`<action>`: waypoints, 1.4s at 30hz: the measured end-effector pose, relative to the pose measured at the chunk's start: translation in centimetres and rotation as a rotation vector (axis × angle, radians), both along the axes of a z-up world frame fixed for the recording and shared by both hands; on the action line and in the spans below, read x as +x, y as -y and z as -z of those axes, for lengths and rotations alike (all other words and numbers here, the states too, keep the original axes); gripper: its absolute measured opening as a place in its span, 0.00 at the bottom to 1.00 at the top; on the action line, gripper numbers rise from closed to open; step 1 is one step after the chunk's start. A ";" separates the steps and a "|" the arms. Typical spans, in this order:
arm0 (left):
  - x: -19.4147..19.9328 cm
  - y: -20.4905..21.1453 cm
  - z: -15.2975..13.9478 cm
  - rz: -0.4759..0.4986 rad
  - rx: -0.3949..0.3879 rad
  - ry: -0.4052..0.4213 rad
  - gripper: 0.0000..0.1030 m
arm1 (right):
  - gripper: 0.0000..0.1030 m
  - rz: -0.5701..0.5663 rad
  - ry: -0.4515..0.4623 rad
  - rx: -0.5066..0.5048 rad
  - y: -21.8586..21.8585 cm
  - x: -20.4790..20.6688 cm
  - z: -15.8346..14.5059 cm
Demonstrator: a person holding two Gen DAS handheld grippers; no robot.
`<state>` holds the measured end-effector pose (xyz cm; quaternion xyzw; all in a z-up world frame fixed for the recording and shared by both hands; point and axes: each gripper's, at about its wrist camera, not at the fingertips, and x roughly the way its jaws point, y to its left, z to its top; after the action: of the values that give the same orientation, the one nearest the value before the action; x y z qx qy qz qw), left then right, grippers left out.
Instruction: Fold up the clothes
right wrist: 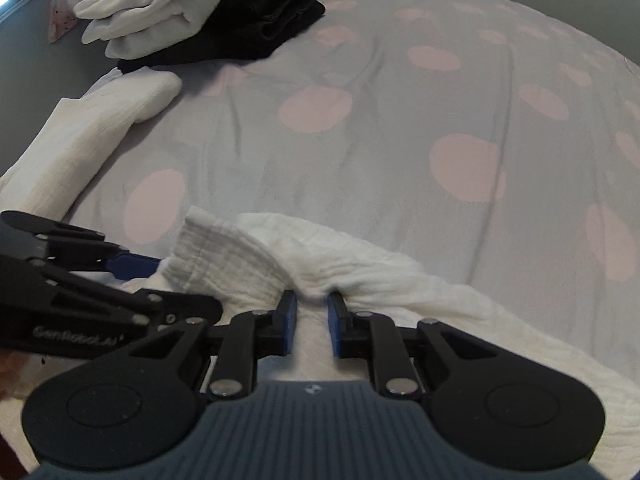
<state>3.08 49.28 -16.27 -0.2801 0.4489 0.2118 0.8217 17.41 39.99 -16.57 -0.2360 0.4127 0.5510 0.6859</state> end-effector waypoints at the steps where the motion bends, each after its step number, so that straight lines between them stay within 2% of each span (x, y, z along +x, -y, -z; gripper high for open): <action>1: 0.0 0.0 0.0 -0.002 0.000 0.000 0.55 | 0.17 0.005 0.003 -0.001 -0.2 0.0 0.2; 7: -0.3 0.3 -0.4 -0.011 0.015 0.013 0.54 | 0.16 0.030 0.025 -0.019 -0.9 -0.3 0.3; 11: -1.0 0.6 -1.7 -0.032 0.047 0.032 0.54 | 0.16 0.048 -0.006 -0.002 -0.1 0.0 -0.8; 13: -1.3 0.8 -2.4 -0.044 0.065 0.042 0.54 | 0.18 0.054 -0.018 0.026 1.1 0.0 -2.0; 15: -1.8 0.9 -3.2 -0.064 0.081 0.052 0.54 | 0.25 0.064 -0.006 0.047 2.6 0.0 -3.3; 20: -2.5 1.5 -5.6 -0.127 0.141 0.077 0.55 | 0.31 0.111 0.086 0.070 8.0 1.0 -6.0; 23: -2.1 2.3 -7.0 -0.129 0.172 0.107 0.54 | 0.33 0.184 0.137 0.043 12.5 2.6 -6.3; 29: 1.2 5.7 -7.5 -0.012 0.227 0.111 0.53 | 0.33 0.415 0.143 -0.021 21.5 7.2 -5.2; 31: 2.1 6.4 -6.7 0.008 0.234 0.098 0.52 | 0.34 0.514 0.126 -0.024 24.5 8.7 -4.8; 33: 3.0 6.8 -5.7 0.022 0.243 0.075 0.51 | 0.43 0.607 0.075 0.006 26.8 9.4 -4.4; 34: 3.4 6.7 -5.1 0.019 0.247 0.050 0.50 | 0.43 0.649 0.040 0.023 27.9 9.9 -4.1; 37: 4.1 6.3 -3.1 0.003 0.244 -0.012 0.50 | 0.43 0.746 -0.028 0.048 29.8 10.6 -3.2; 39: 4.1 6.1 -2.1 -0.002 0.238 -0.022 0.50 | 0.43 0.779 -0.036 0.050 30.2 10.7 -2.8; 42: 4.1 6.5 -1.7 0.019 0.274 -0.036 0.50 | 0.45 0.803 -0.054 0.037 30.5 10.8 -1.9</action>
<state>7.17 42.80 -14.55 -0.1571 0.4332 0.2687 0.8459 28.25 9.49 -14.69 -0.0289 0.4800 0.2528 0.8396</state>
